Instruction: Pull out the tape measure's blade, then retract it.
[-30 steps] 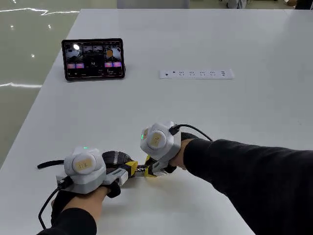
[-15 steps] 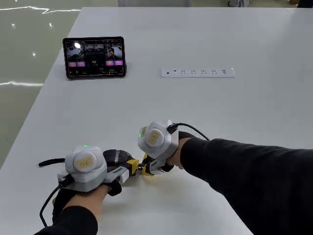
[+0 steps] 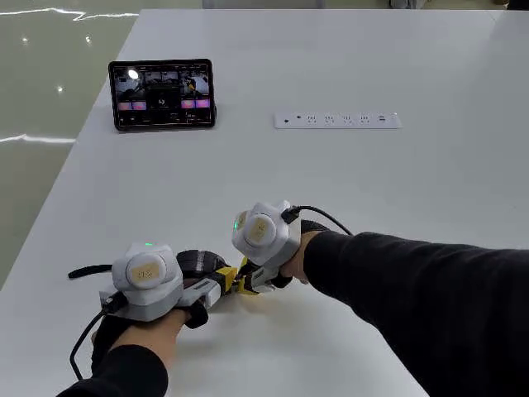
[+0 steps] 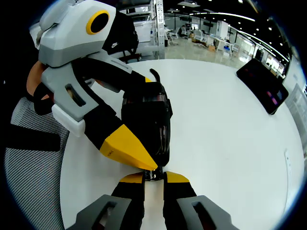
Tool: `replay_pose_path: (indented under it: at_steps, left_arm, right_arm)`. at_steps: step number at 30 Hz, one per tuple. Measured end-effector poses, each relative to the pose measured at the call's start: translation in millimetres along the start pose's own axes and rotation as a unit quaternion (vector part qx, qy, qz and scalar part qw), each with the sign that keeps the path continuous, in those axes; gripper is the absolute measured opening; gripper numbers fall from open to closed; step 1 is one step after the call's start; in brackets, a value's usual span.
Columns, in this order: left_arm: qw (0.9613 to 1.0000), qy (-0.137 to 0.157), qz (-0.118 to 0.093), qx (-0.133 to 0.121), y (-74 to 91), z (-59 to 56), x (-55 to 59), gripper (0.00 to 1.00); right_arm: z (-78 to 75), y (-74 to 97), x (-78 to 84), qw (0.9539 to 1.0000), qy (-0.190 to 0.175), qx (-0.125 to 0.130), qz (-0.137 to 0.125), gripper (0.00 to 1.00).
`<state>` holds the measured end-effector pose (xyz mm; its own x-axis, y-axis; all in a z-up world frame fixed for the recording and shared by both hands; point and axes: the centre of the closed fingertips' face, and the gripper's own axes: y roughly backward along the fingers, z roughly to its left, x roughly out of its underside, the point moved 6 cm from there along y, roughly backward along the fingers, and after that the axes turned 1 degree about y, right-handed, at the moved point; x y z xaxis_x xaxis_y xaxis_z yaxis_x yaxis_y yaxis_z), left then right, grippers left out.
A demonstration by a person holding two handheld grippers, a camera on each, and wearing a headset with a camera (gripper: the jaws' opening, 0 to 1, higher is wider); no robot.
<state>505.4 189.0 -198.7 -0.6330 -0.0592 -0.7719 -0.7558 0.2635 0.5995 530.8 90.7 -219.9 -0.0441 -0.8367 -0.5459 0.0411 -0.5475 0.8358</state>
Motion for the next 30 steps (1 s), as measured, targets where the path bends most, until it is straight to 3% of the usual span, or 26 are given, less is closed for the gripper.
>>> replay_pose_path:
  at_steps: [23,30]
  left_arm:
    - [1.0000,-0.006,-0.003,0.001,-0.2,0.0,0.8,0.59]
    - [0.9999,-0.008,-0.007,-0.002,-0.3,-0.6,0.7,0.60]
  right_arm:
    - [2.2,-2.5,-2.4,0.9998,-0.019,0.007,-0.006,0.12]
    - [3.7,-3.1,-2.8,0.9998,-0.010,0.016,-0.004,0.12]
